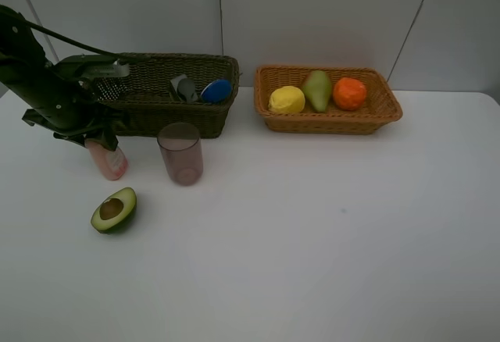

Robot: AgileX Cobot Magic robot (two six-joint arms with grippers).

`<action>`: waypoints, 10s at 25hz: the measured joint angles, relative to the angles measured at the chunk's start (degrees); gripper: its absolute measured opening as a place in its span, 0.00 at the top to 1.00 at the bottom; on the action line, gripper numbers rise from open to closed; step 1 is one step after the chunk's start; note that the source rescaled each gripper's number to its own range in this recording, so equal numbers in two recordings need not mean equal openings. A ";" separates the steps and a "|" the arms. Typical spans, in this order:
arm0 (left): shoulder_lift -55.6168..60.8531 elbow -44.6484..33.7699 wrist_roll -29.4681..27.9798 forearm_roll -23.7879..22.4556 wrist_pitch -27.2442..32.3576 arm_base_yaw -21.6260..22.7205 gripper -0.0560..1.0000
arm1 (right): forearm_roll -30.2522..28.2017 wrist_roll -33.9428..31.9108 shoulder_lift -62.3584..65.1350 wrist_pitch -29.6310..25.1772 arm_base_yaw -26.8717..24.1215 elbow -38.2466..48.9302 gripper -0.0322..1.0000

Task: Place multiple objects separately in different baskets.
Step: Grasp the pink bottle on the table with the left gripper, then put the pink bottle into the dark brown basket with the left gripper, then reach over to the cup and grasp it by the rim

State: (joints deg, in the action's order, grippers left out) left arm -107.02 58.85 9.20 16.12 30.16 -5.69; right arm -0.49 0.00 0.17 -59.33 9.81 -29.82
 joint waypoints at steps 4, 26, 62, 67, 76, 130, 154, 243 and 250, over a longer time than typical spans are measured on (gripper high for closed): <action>0.00 0.00 -0.28 0.51 0.00 0.00 0.53 | 0.00 0.00 0.00 0.00 0.00 0.00 0.00; 0.70 16.34 4.46 0.90 18.62 0.00 0.53 | 0.00 0.00 0.00 0.00 0.00 0.00 0.00; -7.54 40.01 4.25 -7.79 20.02 -4.00 0.53 | 0.00 0.00 0.00 0.00 0.00 0.18 0.00; -9.24 40.01 4.88 -8.24 17.97 -4.00 0.53 | 0.00 0.00 0.00 0.00 0.00 0.18 0.00; -12.47 40.01 4.92 -9.68 15.13 -4.00 0.53 | 0.00 0.00 0.00 0.00 0.00 0.18 0.00; -8.42 40.01 4.88 -11.02 24.52 -10.08 0.00 | 0.00 0.00 0.00 0.00 0.00 0.18 0.00; -5.56 31.87 -9.20 -16.99 31.39 -23.25 0.00 | 0.00 0.00 0.00 0.00 0.00 0.18 0.00; -12.35 24.25 -14.11 -12.85 20.93 -20.57 0.95 | 0.00 0.00 0.00 0.00 0.00 0.18 0.00; -10.98 24.25 -13.04 -9.44 22.52 -20.57 0.95 | 0.00 0.00 0.00 0.00 0.00 0.18 0.00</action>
State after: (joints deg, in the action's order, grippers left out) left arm -118.00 83.10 -3.85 6.67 52.68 -26.26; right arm -0.49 0.00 0.17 -59.33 9.81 -29.64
